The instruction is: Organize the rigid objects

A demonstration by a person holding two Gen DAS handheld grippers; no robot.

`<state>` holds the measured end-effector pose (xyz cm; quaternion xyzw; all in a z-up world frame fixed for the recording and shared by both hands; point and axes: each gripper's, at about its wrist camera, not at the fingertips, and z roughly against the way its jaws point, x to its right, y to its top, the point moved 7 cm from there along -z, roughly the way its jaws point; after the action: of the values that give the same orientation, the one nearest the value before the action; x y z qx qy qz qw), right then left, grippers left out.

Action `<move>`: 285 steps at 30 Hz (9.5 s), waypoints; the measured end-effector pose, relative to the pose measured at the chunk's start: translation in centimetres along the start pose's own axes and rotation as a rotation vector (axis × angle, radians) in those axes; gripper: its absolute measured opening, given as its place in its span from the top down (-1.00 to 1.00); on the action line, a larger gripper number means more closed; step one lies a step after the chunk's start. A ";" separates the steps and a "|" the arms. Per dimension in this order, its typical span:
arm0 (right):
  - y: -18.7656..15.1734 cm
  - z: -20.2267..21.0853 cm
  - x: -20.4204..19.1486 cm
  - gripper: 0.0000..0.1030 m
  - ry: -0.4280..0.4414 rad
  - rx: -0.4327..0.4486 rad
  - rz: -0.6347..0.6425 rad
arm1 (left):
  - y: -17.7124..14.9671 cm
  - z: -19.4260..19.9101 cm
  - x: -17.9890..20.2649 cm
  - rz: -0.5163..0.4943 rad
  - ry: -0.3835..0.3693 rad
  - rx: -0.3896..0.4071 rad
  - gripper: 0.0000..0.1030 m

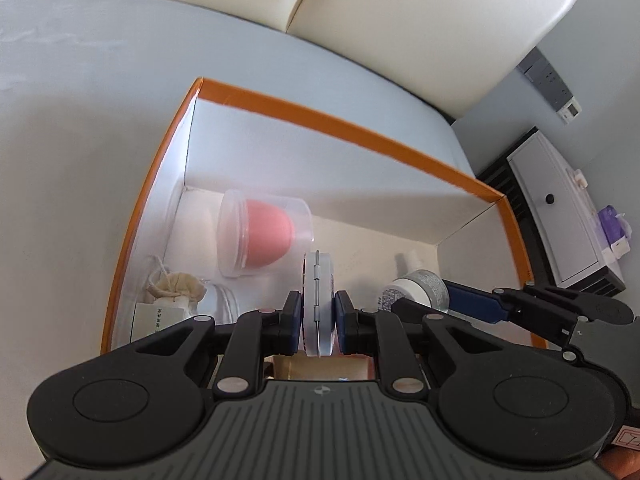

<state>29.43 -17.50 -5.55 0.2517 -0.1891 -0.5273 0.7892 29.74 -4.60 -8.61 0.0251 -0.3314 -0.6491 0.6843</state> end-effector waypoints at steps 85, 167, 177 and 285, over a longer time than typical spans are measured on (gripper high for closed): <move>-16.0 4.5 -7.2 -0.05 0.030 0.072 -0.299 | -13.6 7.4 -2.1 -0.197 0.119 0.266 0.19; -17.3 2.2 1.2 0.40 0.135 0.089 -0.741 | -15.4 9.8 8.2 -0.489 0.271 -0.108 0.17; -17.2 5.6 0.7 0.59 0.089 0.178 -0.616 | -16.9 12.3 6.6 -0.320 0.221 0.006 0.18; -2.4 13.8 2.8 0.00 -0.157 0.260 -0.044 | -0.5 15.7 13.4 -0.295 0.158 0.498 -0.11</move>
<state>20.95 -23.58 4.19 0.3137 -0.3113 -0.5337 0.7210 20.84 -10.63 9.06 0.2905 -0.4190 -0.6361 0.5791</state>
